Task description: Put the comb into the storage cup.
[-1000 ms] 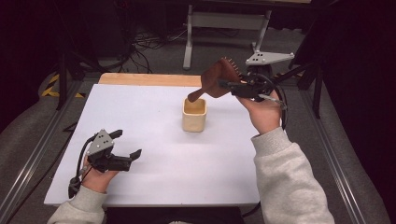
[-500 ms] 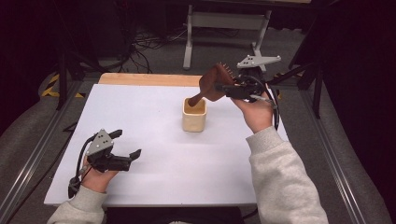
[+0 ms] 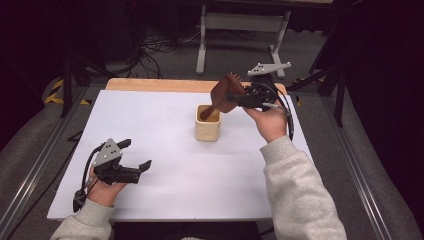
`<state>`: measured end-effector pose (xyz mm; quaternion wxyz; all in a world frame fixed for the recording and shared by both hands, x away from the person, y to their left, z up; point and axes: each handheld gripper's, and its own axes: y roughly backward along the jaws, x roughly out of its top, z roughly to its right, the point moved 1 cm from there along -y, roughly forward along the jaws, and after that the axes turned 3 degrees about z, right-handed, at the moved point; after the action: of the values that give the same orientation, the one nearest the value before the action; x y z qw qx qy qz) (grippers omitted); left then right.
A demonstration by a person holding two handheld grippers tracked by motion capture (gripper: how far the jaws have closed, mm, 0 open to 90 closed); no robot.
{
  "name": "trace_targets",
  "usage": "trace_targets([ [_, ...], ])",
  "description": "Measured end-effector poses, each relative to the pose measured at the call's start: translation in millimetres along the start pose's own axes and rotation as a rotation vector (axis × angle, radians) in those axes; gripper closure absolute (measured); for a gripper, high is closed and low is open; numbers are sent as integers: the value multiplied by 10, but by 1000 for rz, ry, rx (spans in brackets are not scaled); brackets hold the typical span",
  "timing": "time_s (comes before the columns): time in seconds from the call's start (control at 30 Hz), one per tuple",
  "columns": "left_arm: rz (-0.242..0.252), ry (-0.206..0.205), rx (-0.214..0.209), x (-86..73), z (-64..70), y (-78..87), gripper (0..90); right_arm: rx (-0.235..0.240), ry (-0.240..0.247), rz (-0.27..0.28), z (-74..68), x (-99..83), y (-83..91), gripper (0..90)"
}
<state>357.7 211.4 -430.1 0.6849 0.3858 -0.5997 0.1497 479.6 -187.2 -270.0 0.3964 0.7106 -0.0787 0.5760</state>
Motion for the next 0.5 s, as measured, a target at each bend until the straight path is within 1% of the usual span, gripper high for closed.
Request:
trace_targets([
  [0.33, -5, -4, 0, -1, 4, -5, 21, 24, -15, -48, 9, -60, -101, 586],
  [0.5, -5, -7, 2, 1, 1, -1, 21, 33, -18, -63, 19, -81, -147, 584],
])
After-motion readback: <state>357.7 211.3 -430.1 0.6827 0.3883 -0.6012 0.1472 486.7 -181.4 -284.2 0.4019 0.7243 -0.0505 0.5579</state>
